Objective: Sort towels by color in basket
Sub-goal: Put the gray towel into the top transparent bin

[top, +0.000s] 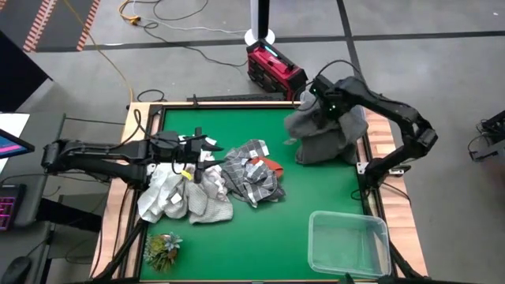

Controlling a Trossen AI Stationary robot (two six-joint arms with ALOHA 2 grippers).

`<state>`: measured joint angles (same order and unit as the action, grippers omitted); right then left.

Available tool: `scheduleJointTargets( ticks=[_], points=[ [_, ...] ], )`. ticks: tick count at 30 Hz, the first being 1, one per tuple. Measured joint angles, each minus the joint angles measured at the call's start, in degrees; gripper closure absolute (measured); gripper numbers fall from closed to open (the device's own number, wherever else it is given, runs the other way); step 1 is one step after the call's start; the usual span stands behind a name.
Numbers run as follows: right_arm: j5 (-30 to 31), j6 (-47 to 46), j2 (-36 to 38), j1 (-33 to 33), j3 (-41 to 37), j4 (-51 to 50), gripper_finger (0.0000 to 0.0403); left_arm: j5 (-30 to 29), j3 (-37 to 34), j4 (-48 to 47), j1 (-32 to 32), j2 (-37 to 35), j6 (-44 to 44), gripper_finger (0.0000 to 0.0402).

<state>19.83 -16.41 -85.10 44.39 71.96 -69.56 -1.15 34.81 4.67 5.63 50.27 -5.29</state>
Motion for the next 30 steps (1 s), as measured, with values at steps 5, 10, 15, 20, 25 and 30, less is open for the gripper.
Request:
scheduleJointTargets(
  ticks=[5,10,15,20,25,30],
  points=[
    [-6.47,0.78,-0.34,3.17,-8.23,9.59,0.0354,-0.02,0.0,-3.5,-0.02,-2.89,0.07,0.0221],
    [-11.21,1.98,-0.24,4.14,-11.28,13.46,0.0317,-0.02,0.0,-4.64,-0.04,-4.87,-0.01,0.0221],
    [-10.13,3.18,-0.17,4.14,-6.83,10.53,0.0258,-0.02,0.0,-5.32,-0.04,-5.69,0.06,0.0221],
    [-10.13,2.91,0.22,4.18,-0.11,7.21,0.0191,-0.02,0.0,-5.39,-0.04,-5.71,0.34,0.0221],
    [-8.41,1.86,0.22,4.59,7.04,1.87,0.0154,-0.02,-0.02,-5.82,-0.04,-5.72,0.18,0.0221],
    [-5.96,5.71,0.45,4.48,15.6,-3.48,0.0153,-0.02,-0.04,-7.37,-0.04,-5.72,0.17,0.0221]
  ],
)
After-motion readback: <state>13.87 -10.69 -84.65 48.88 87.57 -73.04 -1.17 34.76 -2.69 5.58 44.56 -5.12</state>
